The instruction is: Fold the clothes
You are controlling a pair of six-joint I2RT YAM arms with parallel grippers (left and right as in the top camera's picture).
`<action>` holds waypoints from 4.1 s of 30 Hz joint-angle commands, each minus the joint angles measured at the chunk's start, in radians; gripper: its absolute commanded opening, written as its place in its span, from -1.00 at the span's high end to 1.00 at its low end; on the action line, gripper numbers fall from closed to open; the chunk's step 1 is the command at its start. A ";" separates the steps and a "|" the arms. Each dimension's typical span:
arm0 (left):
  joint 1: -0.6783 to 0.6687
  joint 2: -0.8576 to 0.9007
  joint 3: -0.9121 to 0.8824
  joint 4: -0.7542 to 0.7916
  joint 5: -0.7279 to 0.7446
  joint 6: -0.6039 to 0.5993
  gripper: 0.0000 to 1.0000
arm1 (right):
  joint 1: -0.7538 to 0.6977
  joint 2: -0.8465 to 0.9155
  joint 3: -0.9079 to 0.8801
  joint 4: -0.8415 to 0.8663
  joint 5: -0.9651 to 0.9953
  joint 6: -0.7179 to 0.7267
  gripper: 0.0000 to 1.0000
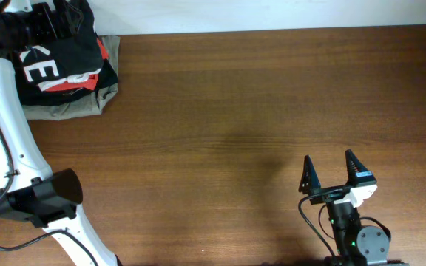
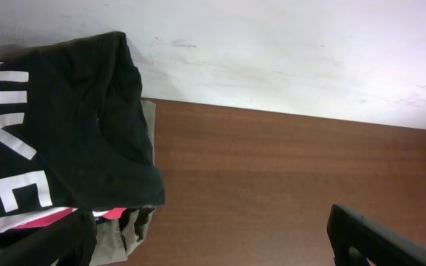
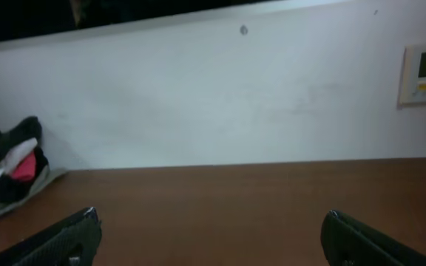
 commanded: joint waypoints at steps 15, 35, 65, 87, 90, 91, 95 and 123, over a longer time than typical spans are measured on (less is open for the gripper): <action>0.003 -0.005 0.003 0.000 0.010 0.005 -0.99 | 0.007 -0.010 -0.005 -0.201 -0.017 -0.007 -0.97; -0.006 -0.001 0.003 -0.001 0.010 0.005 -0.98 | 0.007 -0.010 -0.005 -0.201 -0.016 -0.007 -0.98; -0.352 -1.272 -1.294 0.000 -0.003 0.006 -0.98 | 0.007 -0.010 -0.005 -0.201 -0.017 -0.007 -0.97; -0.269 -2.001 -2.547 1.192 -0.283 0.009 -0.98 | 0.007 -0.010 -0.005 -0.201 -0.017 -0.007 -0.97; -0.245 -2.046 -2.598 1.310 -0.305 0.009 -0.98 | 0.007 -0.010 -0.005 -0.201 -0.017 -0.007 -0.97; -0.242 -2.056 -2.610 1.341 -0.311 0.009 -0.98 | 0.007 -0.010 -0.005 -0.201 -0.017 -0.007 -0.97; -0.233 -2.116 -2.641 1.375 -0.365 0.009 -0.98 | 0.007 -0.010 -0.005 -0.201 -0.017 -0.007 -0.97; -0.193 -2.127 -2.640 1.194 -0.480 0.009 -0.98 | 0.007 -0.010 -0.005 -0.201 -0.017 -0.007 -0.97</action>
